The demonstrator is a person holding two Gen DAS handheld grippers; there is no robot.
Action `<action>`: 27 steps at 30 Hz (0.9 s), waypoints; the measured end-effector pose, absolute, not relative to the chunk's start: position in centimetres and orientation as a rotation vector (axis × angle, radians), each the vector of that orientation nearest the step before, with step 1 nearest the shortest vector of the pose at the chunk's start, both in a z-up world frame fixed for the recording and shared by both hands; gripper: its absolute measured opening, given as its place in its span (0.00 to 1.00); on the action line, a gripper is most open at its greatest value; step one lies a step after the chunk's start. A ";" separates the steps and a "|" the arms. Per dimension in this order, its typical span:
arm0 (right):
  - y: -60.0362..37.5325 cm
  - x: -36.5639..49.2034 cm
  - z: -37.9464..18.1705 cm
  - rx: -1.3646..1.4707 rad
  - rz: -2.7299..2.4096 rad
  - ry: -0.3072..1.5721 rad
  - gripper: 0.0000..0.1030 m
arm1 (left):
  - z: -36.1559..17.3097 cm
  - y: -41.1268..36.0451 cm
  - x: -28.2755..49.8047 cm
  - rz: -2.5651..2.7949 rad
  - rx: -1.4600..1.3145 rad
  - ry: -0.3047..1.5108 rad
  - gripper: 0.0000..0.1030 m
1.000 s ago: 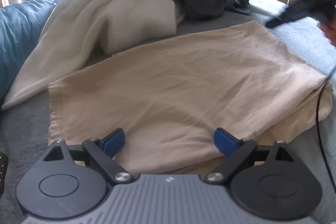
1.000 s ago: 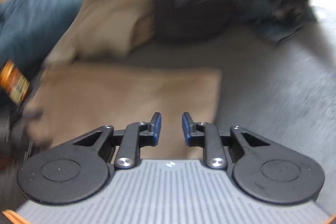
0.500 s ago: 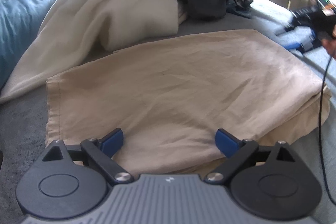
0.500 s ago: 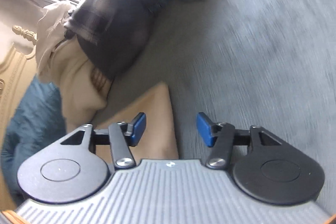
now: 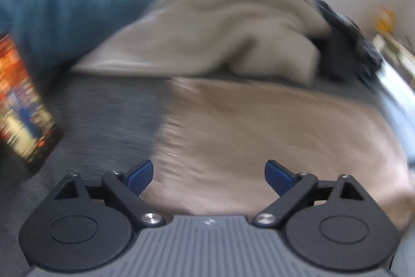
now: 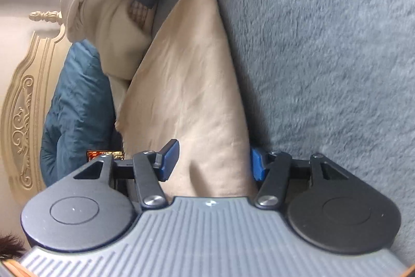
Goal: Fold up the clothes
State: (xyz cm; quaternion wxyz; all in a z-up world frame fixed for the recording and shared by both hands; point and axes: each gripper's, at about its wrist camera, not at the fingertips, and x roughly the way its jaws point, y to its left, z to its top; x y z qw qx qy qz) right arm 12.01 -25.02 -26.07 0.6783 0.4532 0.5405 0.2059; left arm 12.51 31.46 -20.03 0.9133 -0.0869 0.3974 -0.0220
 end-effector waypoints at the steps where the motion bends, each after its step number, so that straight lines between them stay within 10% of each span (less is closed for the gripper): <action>1: -24.9 12.1 -26.1 1.025 0.469 1.215 0.55 | -20.3 32.4 13.2 -0.031 -0.228 0.829 0.90; 9: -22.4 15.1 -26.9 1.064 0.505 1.171 0.45 | -23.4 35.6 16.7 -0.022 -0.439 0.952 0.78; 13: -21.0 15.9 -27.3 1.044 0.471 1.165 0.10 | -23.5 34.9 16.6 -0.036 -0.423 0.961 0.71; 27: -26.0 15.3 -21.8 0.918 0.400 1.008 0.04 | -23.4 28.0 16.9 -0.238 -0.476 1.061 0.57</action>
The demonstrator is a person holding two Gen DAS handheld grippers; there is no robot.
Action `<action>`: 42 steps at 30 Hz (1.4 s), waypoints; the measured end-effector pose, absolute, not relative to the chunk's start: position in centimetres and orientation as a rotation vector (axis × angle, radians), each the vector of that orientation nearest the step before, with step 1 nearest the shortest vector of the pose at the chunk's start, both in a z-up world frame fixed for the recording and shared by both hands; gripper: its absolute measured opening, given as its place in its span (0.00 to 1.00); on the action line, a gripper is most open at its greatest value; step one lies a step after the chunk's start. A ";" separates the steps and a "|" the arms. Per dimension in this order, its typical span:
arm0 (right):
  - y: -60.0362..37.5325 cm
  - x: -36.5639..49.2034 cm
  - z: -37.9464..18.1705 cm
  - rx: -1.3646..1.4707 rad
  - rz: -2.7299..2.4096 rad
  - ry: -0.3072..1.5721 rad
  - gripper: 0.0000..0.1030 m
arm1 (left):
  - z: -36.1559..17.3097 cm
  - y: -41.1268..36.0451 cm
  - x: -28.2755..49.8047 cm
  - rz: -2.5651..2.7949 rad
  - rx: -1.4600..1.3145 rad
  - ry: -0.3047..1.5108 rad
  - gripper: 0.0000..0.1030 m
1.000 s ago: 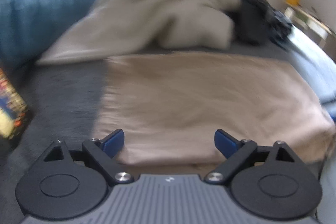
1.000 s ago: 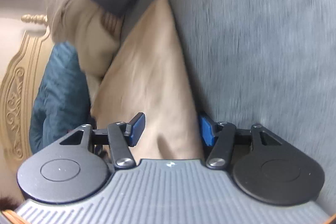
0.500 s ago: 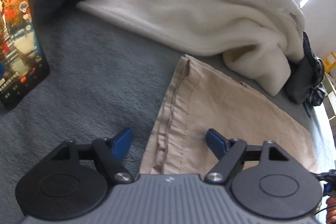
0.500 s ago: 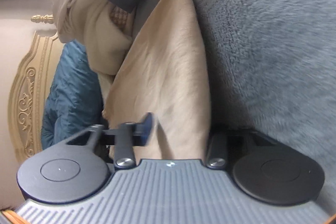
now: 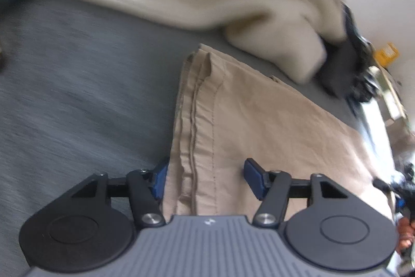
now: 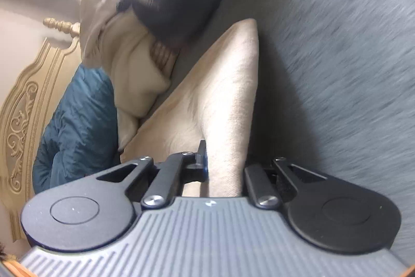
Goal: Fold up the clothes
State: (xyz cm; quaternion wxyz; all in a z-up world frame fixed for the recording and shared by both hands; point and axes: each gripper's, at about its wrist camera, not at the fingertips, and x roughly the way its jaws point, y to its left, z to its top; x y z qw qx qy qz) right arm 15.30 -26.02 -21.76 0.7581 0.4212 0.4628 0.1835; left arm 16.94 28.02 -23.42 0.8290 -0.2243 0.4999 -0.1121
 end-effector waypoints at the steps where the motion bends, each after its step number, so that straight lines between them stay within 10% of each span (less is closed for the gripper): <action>1: -27.2 14.9 -21.5 0.913 0.378 1.000 0.04 | -23.5 26.8 17.0 -0.271 -0.477 1.066 0.57; 6: -33.1 12.5 -21.0 0.906 0.265 0.983 0.05 | -23.3 22.1 17.2 -0.350 -0.372 1.075 0.63; 14: -37.4 11.3 -20.5 0.889 0.095 1.001 0.37 | -20.0 22.5 17.3 -0.289 -0.255 0.987 0.64; 27: -26.4 21.5 -19.1 0.170 0.139 0.921 0.25 | -22.0 12.5 21.4 -0.428 0.023 0.889 0.66; 42: -28.3 14.5 -15.1 0.162 0.246 0.998 0.25 | -22.1 11.4 20.9 -0.453 0.105 0.857 0.72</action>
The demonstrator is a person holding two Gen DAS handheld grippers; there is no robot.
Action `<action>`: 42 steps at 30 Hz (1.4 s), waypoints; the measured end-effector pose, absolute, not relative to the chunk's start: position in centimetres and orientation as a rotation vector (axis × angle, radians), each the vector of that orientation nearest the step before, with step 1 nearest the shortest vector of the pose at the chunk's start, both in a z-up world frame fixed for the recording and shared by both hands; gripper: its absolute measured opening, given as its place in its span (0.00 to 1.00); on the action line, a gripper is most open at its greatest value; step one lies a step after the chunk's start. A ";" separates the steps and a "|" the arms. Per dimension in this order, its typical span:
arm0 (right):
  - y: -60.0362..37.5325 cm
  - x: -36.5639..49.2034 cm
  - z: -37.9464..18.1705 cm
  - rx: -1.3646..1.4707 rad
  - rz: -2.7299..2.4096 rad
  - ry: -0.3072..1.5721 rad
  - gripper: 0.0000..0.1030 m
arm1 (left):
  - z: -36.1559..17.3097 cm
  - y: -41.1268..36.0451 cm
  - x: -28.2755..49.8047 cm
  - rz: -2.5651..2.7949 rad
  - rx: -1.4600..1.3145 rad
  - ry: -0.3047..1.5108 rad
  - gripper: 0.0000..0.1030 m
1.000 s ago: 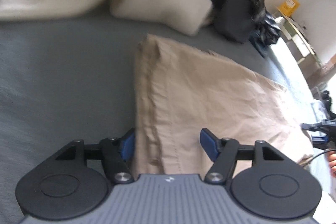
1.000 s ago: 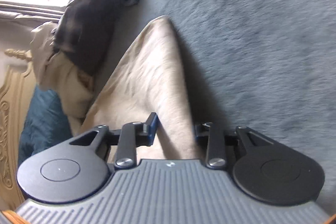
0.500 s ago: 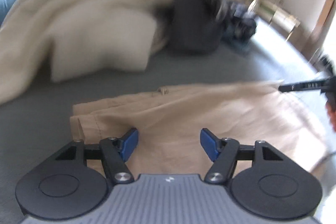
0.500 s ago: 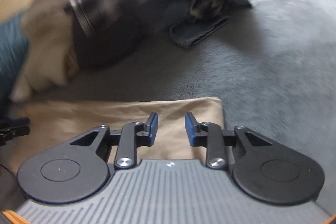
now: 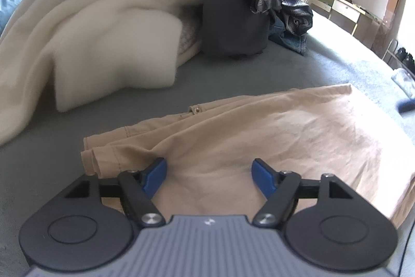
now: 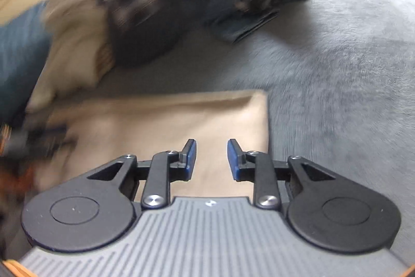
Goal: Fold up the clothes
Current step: 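Smooth the folded trouser edges with the open right gripper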
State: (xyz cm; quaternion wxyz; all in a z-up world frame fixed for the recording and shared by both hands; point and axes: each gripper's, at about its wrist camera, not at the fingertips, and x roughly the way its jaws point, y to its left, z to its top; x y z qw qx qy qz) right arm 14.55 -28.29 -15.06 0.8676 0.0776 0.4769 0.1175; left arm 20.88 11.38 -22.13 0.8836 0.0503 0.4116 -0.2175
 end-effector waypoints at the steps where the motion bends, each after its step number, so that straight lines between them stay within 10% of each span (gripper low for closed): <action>1: -28.1 13.6 -15.4 0.114 0.256 1.032 0.25 | -22.1 11.3 20.9 -0.448 0.108 0.858 0.72; 36: -18.4 4.6 -18.1 -0.546 0.463 1.031 0.29 | -19.6 11.6 7.0 -0.461 0.299 0.769 0.74; 42: -20.2 6.2 -16.2 -0.222 0.431 1.036 0.31 | -18.6 13.6 6.8 -0.463 0.140 0.756 0.74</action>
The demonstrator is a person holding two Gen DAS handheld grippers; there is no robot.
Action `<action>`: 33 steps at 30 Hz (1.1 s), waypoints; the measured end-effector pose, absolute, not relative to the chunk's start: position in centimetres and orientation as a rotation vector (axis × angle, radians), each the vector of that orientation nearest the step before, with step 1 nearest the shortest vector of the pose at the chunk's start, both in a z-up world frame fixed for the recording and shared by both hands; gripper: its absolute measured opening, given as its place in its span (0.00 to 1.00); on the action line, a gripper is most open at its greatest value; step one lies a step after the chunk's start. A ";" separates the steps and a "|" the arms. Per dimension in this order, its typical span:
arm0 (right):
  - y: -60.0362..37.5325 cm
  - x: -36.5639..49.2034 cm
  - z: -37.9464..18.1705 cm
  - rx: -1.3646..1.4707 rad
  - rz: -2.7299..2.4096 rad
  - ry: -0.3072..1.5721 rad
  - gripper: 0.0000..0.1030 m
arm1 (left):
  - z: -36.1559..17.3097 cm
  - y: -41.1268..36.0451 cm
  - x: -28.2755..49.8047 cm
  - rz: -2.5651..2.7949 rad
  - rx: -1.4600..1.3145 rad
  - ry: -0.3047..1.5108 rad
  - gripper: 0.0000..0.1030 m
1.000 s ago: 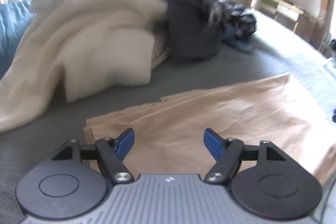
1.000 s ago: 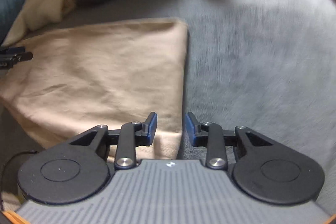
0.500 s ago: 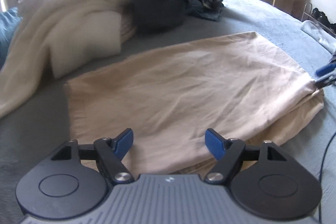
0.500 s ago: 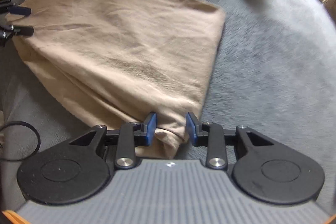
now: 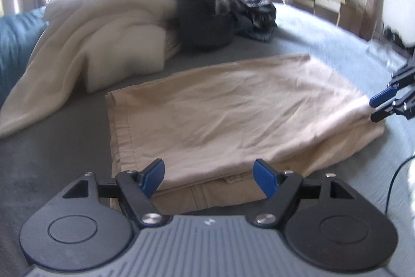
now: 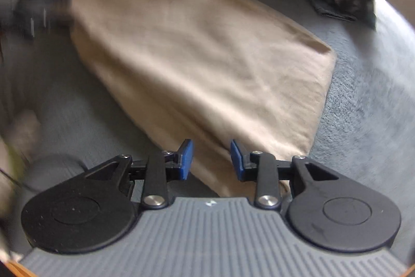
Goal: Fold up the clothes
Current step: 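Smooth the folded trouser edges with the open right gripper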
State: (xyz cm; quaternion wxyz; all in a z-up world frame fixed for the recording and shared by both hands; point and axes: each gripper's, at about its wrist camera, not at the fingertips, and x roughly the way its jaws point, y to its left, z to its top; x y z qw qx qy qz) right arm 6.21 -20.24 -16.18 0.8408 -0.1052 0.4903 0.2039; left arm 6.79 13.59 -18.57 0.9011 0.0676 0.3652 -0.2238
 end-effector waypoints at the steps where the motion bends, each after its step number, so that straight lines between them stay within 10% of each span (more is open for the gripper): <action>1: -21.3 6.4 -15.4 -0.125 0.415 1.017 0.34 | -18.4 13.6 7.1 -0.472 0.109 0.751 0.74; 4: -25.8 7.3 -14.8 0.190 0.256 0.971 0.51 | -18.3 12.5 8.4 -0.496 0.043 0.739 0.74; 12: -35.7 8.1 -22.7 0.929 -0.136 1.004 0.52 | -21.1 5.5 9.8 -0.600 0.187 0.797 0.77; 22: -35.8 7.5 -25.3 1.035 0.011 1.077 0.53 | -22.6 4.5 8.8 -0.611 0.279 0.799 0.82; 33: -36.8 6.2 -26.7 1.151 0.092 1.026 0.27 | -23.0 3.8 8.7 -0.627 0.352 0.798 0.86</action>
